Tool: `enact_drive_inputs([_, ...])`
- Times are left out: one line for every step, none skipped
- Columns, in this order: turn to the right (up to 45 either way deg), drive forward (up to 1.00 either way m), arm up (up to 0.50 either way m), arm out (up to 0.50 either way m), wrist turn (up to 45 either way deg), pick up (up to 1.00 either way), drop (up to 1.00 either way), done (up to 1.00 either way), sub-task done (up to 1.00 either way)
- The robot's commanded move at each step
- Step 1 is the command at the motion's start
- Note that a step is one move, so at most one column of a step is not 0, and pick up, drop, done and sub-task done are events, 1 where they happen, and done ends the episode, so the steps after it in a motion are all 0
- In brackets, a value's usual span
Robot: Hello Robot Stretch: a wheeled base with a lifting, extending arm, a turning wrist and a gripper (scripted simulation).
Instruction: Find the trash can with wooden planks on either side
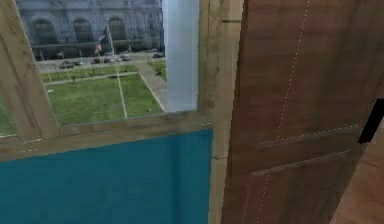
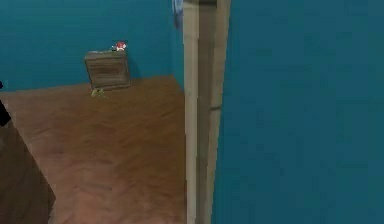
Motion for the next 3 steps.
enact_drive_inputs([-21.0, 0.0, 0.0, 0.0, 0.0, 0.0, 0.0, 0.0, 0.0])
enact_drive_inputs([0.0, 0.15, 0.0, 0.0, 0.0, 0.0, 0.0, 0.0, 0.0])
enact_drive_inputs([45.0, 0.0, 0.0, 0.0, 0.0, 0.0, 0.0, 0.0, 0.0])
